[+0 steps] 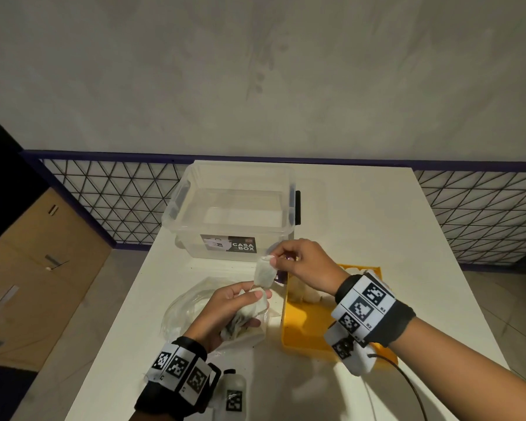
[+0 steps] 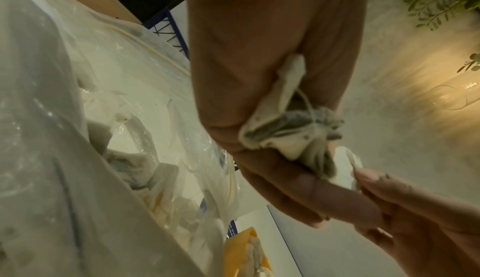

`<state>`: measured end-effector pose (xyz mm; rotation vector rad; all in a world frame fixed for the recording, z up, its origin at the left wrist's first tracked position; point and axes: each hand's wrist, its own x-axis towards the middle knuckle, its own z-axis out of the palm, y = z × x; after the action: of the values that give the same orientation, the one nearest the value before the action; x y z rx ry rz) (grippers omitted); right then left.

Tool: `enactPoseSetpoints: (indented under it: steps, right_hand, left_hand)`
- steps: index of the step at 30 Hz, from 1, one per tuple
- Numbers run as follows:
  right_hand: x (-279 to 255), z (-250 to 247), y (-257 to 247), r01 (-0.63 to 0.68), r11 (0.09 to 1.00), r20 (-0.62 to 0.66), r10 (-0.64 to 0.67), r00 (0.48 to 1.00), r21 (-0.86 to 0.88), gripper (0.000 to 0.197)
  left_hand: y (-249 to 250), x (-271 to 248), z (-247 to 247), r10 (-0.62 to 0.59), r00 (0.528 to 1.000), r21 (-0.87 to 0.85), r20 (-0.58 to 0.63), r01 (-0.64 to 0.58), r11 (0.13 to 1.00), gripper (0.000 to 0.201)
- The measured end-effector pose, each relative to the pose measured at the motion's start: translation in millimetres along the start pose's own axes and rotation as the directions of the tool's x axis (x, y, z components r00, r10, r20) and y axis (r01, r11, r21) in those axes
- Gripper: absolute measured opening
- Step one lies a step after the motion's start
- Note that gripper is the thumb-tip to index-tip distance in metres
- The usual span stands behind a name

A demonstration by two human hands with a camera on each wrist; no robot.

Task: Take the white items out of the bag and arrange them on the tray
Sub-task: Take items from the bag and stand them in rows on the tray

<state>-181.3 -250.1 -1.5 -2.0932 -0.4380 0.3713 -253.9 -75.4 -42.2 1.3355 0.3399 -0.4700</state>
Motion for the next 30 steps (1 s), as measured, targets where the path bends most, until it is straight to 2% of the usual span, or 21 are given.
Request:
enactPoseSetpoints:
  steps: [5,10,13,18,22,26,30]
  right_hand:
    - [-10.7,-24.5,10.0,0.005,0.965,-0.108,-0.034,0.994,-0.264,0.019]
    - [-28.7,-51.6,33.8,-0.008,0.874,-0.121,-0.058,0.991,-0.486,0.013]
    - [-45.1,-64.9,55.8,-0.114,0.828,-0.167,0.024,0.986,-0.549,0.012]
    - [-70.4,-67.7,101.8,-0.313,0.698,-0.22,0.223,0.95,-0.644,0.018]
    - [-81.0,-60.1,126.3,-0.391,0.664,-0.233,0.318,0.919,-0.638,0.016]
    - [-82.8,-55.4,134.7,-0.444,0.631,-0.283,0.345,0.895,-0.636,0.017]
    - [-74.9,-52.2,139.5,-0.444,0.545,-0.354,0.269,0.896,-0.711,0.019]
  left_hand:
    - [-1.2,-0.3,-2.5,-0.009,1.0,-0.038,-0.007,0.009,0.999,0.026]
    - [-2.4,0.9,-4.7,-0.012,1.0,-0.039,0.004,0.012,0.999,0.025]
    - [-3.8,2.0,-4.8,-0.016,1.0,-0.057,0.011,0.017,0.998,0.024]
    - [-4.4,3.9,-3.0,-0.022,1.0,-0.047,0.02,0.023,0.999,0.025]
    - [-3.6,4.9,-1.9,-0.022,0.999,-0.028,0.024,0.022,0.999,0.024]
    - [-2.9,5.7,-2.2,-0.019,1.0,-0.013,0.024,0.019,1.0,0.024]
    - [-4.0,7.4,-1.4,-0.033,0.999,-0.009,0.025,0.033,0.999,0.023]
